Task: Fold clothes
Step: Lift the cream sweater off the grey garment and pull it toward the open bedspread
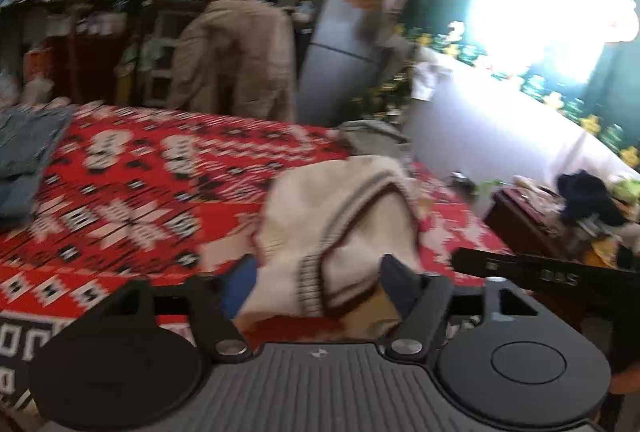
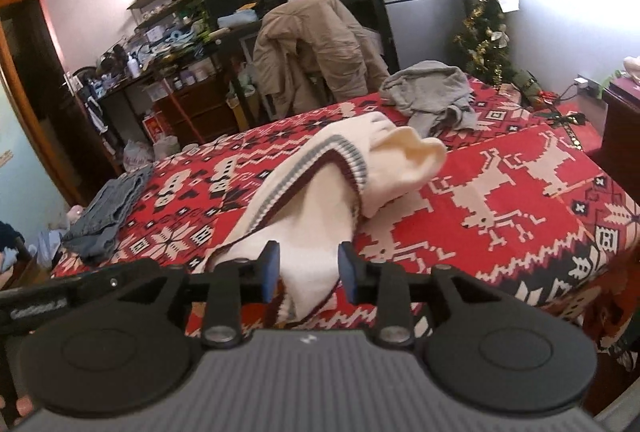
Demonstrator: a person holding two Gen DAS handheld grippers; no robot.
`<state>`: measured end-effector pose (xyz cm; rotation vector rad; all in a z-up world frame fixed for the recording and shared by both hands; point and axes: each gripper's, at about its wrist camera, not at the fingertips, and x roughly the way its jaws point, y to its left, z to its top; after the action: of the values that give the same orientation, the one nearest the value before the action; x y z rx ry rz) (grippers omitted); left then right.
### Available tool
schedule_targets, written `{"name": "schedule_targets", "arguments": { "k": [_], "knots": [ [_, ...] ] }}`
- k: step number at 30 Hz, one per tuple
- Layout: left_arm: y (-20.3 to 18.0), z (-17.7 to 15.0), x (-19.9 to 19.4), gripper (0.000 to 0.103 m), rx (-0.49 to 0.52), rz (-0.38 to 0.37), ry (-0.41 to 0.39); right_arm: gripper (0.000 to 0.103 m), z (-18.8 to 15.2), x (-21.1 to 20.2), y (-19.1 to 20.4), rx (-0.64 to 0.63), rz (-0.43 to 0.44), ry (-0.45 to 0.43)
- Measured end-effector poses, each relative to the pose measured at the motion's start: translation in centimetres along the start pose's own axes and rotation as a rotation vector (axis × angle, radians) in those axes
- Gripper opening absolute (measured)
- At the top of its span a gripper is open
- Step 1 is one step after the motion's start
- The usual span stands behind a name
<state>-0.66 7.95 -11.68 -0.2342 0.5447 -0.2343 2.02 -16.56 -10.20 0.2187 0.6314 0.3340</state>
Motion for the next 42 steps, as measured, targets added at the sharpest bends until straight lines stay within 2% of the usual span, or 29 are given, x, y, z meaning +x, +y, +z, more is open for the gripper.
{"name": "schedule_targets", "arguments": {
  "k": [5, 9, 13, 18, 23, 32, 34, 35, 36, 38, 42],
  "knots": [
    [-2.9, -0.4, 1.8, 0.089, 0.099, -0.039, 0.002, 0.042, 0.2, -0.1, -0.9, 0.019, -0.012, -0.011],
    [-4.5, -0.8, 3.4, 0.089, 0.159, -0.013, 0.037, 0.048, 0.4, -0.3, -1.8, 0.045, -0.019, -0.017],
    [-6.2, -1.7, 4.1, 0.095, 0.263, 0.071, -0.004, 0.055, 0.3, -0.4, -2.7, 0.070, -0.027, -0.018],
    [-7.2, -2.7, 6.3, 0.096, 0.379, 0.188, 0.005, 0.056, 0.0, 0.1, -3.6, 0.112, -0.014, -0.007],
    [-6.7, -2.8, 8.2, 0.096, 0.377, 0.228, 0.081, 0.057, -0.1, 0.4, -3.6, 0.113, -0.009, -0.006],
    [-5.4, -2.4, 10.2, 0.095, 0.294, 0.192, 0.163, 0.061, -0.3, 1.1, -3.8, 0.129, -0.004, 0.011],
    [-4.7, -2.1, 10.6, 0.082, 0.252, 0.162, 0.170, 0.061, -0.3, 1.1, -3.8, 0.128, -0.007, 0.012],
    [-4.6, -2.0, 10.7, 0.064, 0.233, 0.153, 0.169, 0.061, -0.4, 1.1, -3.8, 0.129, -0.008, 0.014],
    [-4.5, -1.8, 10.8, 0.039, 0.215, 0.149, 0.167, 0.062, -0.4, 1.2, -3.9, 0.130, -0.010, 0.015],
    [-4.0, -1.5, 11.0, 0.007, 0.179, 0.151, 0.167, 0.062, -0.4, 1.3, -4.0, 0.133, -0.013, 0.018],
    [-3.1, -0.3, 10.5, 0.006, 0.144, 0.189, 0.123, 0.063, -0.4, 1.4, -4.2, 0.134, -0.019, 0.019]
  ]
}}
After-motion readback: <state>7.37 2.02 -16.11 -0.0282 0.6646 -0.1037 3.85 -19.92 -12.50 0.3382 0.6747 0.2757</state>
